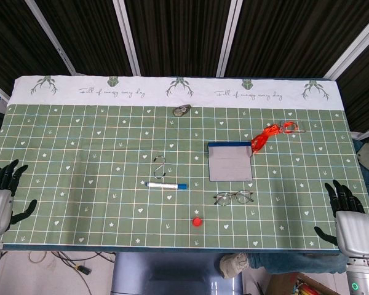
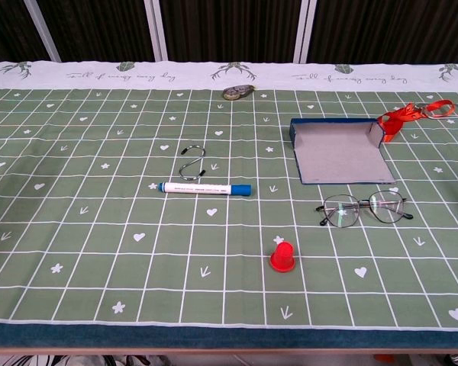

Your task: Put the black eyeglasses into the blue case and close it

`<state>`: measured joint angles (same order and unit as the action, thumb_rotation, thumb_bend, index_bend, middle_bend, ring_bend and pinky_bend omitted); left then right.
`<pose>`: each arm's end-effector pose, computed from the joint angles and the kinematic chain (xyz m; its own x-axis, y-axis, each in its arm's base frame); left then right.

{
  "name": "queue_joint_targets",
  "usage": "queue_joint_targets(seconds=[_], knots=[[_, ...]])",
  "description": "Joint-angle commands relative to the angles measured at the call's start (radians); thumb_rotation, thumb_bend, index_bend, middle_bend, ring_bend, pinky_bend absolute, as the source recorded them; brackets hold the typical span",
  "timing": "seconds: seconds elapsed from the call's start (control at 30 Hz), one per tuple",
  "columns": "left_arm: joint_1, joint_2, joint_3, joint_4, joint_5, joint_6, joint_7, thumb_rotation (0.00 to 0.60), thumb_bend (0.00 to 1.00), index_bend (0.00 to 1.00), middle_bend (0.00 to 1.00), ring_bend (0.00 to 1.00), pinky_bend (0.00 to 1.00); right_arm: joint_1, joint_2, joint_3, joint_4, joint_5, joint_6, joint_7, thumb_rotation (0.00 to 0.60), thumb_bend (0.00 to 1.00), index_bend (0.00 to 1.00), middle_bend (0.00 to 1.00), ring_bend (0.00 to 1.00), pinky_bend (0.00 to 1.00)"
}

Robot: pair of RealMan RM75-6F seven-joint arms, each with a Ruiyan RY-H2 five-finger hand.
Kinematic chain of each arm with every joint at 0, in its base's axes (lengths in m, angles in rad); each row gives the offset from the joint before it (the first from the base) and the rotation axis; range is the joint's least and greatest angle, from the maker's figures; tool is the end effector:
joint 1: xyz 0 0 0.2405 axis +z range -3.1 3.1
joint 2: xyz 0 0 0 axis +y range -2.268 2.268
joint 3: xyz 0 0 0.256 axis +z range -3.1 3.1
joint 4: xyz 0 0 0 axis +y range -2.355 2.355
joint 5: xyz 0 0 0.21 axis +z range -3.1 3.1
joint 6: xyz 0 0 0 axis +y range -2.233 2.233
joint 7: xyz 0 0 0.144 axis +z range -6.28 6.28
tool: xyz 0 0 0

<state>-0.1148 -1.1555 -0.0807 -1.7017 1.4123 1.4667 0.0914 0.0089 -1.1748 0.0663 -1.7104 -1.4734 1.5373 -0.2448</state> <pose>-0.2939 0.1941 0.1453 0.3531 -0.0042 0.9356 0.9350 0.0374 -0.3527 -0.2990 -0.1598 0.1442 0.4766 0.0143 0.8790 -0.8764 0.0853 0.4739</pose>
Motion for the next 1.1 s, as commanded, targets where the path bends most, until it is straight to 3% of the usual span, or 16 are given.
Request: queue_joint_targets(seconds=[0.03, 0.2, 0.53, 0.77, 1.1], knots=[[0.001, -0.001, -0.003, 0.0, -0.001, 0.004, -0.005, 0.6, 0.29, 0.09, 0.0, 0.0, 0.0, -0.006, 0.008, -0.01, -0.006, -0.011, 0.006, -0.013, 0.6, 0.12, 0.0, 0.0, 0.07, 0.19], [-0.002, -0.001, -0.003, 0.0, -0.008, -0.005, 0.001, 0.6, 0.29, 0.09, 0.0, 0.0, 0.0, 0.014, 0.042, -0.017, -0.031, -0.005, -0.043, -0.034, 0.6, 0.12, 0.0, 0.0, 0.07, 0.19], [0.0, 0.0, -0.003, -0.004, -0.008, -0.003, -0.003, 0.6, 0.29, 0.09, 0.0, 0.0, 0.0, 0.202, 0.095, 0.039, -0.1, 0.13, -0.382, -0.019, 0.6, 0.12, 0.09, 0.0, 0.07, 0.19], [-0.004, 0.003, -0.009, -0.009, -0.026, -0.016, -0.007, 0.6, 0.29, 0.09, 0.0, 0.0, 0.0, 0.347, 0.013, 0.108, -0.091, 0.268, -0.53, -0.109, 0.6, 0.18, 0.19, 0.0, 0.07, 0.19], [-0.009, 0.009, -0.01, -0.014, -0.038, -0.031, -0.006, 0.6, 0.29, 0.08, 0.0, 0.0, 0.0, 0.481, -0.169, 0.133, -0.037, 0.469, -0.578, -0.286, 0.6, 0.28, 0.33, 0.0, 0.07, 0.19]])
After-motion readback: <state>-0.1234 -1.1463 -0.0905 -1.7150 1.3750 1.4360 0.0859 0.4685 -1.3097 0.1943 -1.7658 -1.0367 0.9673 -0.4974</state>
